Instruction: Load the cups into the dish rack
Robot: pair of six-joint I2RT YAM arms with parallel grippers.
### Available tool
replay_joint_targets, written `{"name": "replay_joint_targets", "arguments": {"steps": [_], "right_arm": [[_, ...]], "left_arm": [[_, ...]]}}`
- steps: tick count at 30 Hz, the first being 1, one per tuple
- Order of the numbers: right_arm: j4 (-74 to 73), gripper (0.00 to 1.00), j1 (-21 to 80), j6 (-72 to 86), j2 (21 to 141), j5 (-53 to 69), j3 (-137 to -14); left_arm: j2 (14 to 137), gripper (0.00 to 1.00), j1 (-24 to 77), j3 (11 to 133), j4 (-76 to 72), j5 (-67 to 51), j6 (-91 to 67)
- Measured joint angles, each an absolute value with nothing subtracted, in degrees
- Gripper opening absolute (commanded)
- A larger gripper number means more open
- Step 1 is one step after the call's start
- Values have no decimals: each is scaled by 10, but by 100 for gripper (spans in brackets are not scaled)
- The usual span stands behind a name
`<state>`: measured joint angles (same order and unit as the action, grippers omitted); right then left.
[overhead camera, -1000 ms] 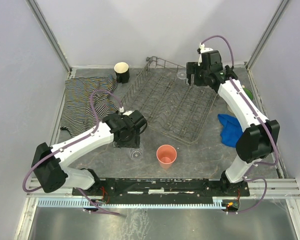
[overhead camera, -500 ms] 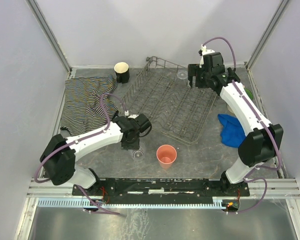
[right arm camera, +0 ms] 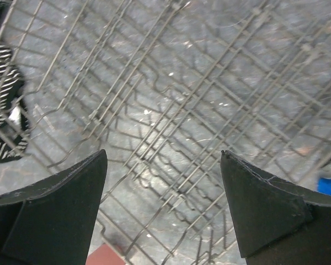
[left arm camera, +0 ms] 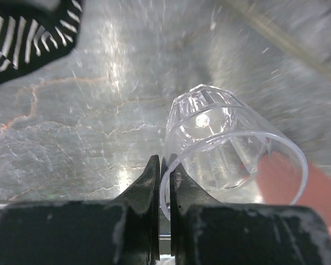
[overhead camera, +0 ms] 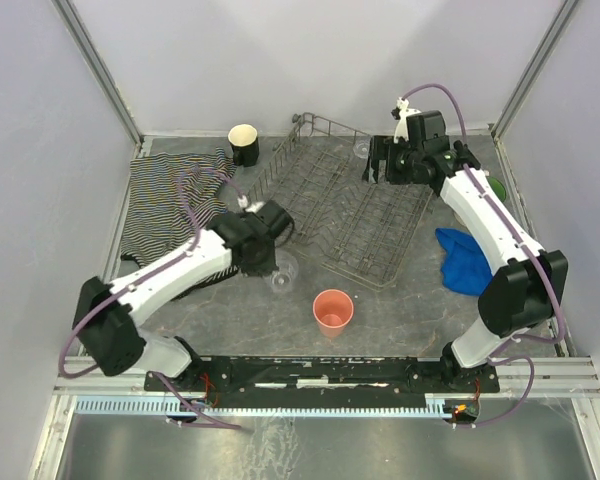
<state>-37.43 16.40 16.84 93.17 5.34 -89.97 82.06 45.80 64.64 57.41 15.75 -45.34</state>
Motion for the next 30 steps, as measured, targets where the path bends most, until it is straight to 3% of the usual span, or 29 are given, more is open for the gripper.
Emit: {"name": "replay_joint_targets", "arguments": {"steps": [6, 13, 19, 30], "right_arm": [[-359, 91, 164, 208, 931, 149, -874], [-249, 91, 148, 323, 914, 317, -816], [-32, 93, 119, 526, 893, 467, -701], [465, 100, 139, 938, 965, 544, -623]], "left_arm": [[748, 3, 361, 760, 593, 119, -437], [723, 3, 275, 820, 521, -24, -435], [740, 3, 176, 743, 331, -196, -490], [791, 3, 173, 665, 23, -350, -673]]}}
